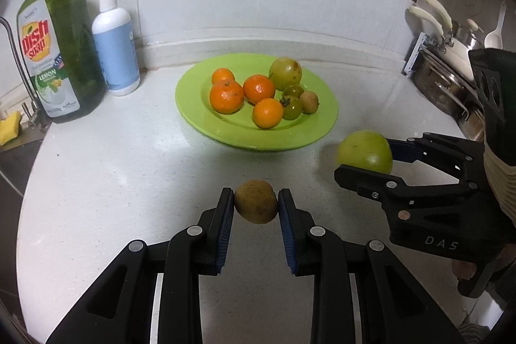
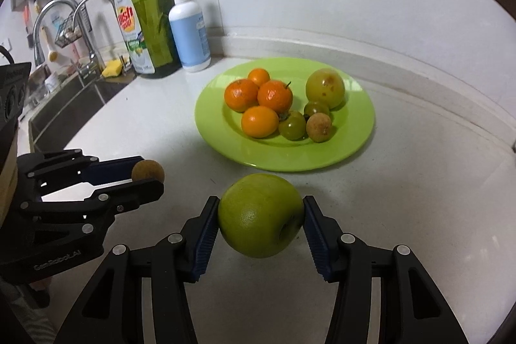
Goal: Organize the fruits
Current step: 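Carry the apple in the right tool and brown fruit in the left tool over the plate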
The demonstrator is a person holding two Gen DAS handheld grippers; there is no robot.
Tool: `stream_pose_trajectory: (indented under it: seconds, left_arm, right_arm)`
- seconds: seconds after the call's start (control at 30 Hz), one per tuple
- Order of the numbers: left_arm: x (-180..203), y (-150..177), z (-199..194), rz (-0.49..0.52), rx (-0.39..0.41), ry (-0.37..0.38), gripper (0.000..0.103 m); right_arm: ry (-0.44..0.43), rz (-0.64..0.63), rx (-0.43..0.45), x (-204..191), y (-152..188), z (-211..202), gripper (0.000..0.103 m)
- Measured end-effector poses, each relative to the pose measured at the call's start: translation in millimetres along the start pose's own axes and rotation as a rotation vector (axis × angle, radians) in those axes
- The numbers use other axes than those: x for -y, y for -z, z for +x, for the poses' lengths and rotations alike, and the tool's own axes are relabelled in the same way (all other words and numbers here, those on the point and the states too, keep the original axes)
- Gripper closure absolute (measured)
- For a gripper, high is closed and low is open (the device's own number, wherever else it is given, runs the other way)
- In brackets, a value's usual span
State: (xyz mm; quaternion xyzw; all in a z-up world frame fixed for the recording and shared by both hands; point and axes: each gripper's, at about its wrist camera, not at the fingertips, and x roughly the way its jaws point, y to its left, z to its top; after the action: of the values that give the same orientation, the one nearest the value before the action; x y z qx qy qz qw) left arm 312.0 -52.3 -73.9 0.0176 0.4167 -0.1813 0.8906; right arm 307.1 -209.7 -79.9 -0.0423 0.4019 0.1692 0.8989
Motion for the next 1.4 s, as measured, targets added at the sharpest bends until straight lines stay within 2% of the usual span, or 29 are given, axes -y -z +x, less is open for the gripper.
stream_pose_trajectory:
  seconds: [0.3,0.67,1.1,1.4]
  left_arm:
    - [-2,-22,-22,0.038,0.039,0.021,0.075]
    - [-5,-75,-22,0.080,0.069,0.067,0.075]
    - [-37,-129,26,0.067,0.042,0.055,0.075]
    - [-63,-133,70,0.069,-0.023,0.024,0.075]
  right_arm:
    - [0.063,0.055,0.057,-11,-6,-28,0.051]
    - [0.118,0.124,0.107,3,-46,-40,0.051]
    - [0.113,0.110,0.099,22,-106,4,0.051]
    - [0.091,0.064,0.056,27,-138,53,0.051]
